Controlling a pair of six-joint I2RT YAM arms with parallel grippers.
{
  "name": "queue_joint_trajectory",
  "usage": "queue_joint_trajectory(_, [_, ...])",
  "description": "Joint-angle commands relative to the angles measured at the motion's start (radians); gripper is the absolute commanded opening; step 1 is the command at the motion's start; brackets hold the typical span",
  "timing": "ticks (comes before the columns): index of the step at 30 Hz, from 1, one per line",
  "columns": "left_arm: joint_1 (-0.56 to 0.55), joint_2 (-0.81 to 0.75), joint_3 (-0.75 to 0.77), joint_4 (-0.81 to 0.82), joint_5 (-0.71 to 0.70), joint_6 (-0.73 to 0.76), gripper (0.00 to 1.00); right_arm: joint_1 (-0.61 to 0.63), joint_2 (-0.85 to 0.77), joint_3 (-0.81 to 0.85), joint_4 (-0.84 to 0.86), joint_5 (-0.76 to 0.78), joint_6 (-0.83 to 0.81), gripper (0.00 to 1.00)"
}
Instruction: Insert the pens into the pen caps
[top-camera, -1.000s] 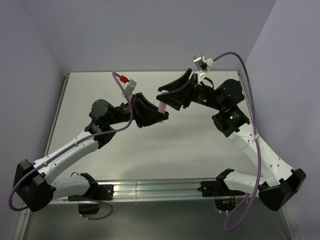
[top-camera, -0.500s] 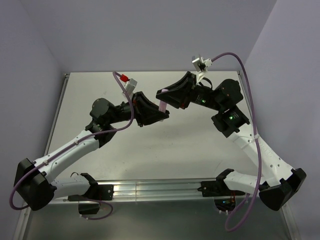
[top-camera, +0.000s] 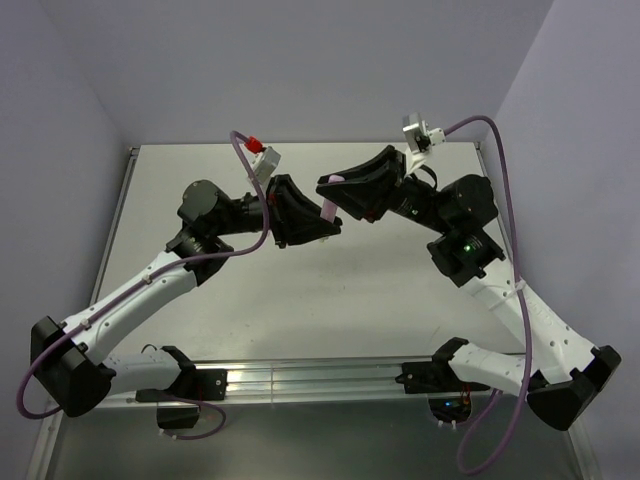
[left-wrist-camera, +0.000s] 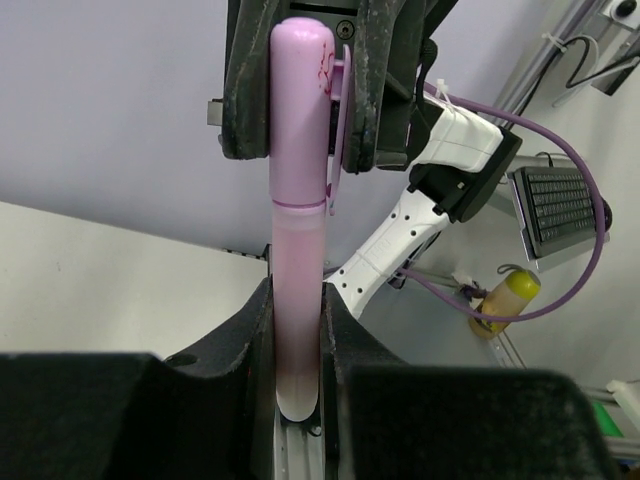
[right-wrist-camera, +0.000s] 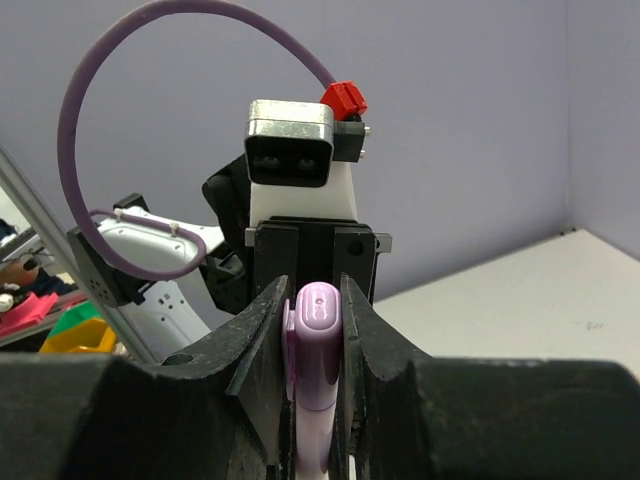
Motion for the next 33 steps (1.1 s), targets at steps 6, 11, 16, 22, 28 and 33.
queue_joint_trajectory(6, [-0.006, 0.013, 0.177, 0.048, -0.067, 0.035, 0.00, 0.082, 0.028, -0.104, -0.093, -0.116, -0.033, 0.00])
queue_joint_trajectory(11, [-0.006, 0.009, 0.203, 0.023, -0.063, 0.056, 0.00, 0.099, 0.028, -0.130, -0.110, -0.137, -0.038, 0.00])
queue_joint_trajectory(16, [-0.006, 0.009, 0.217, 0.020, -0.063, 0.059, 0.00, 0.118, 0.028, -0.173, -0.104, -0.144, -0.032, 0.00])
queue_joint_trajectory(22, [-0.006, 0.006, 0.238, 0.005, -0.064, 0.072, 0.00, 0.138, 0.017, -0.225, -0.107, -0.141, -0.040, 0.00])
queue_joint_trajectory(28, [-0.006, -0.006, 0.263, -0.020, -0.077, 0.096, 0.00, 0.141, 0.003, -0.282, -0.100, -0.139, -0.035, 0.00])
queue_joint_trajectory(33, [-0.006, -0.011, 0.277, -0.038, -0.084, 0.115, 0.00, 0.147, 0.002, -0.311, -0.100, -0.142, -0.036, 0.00])
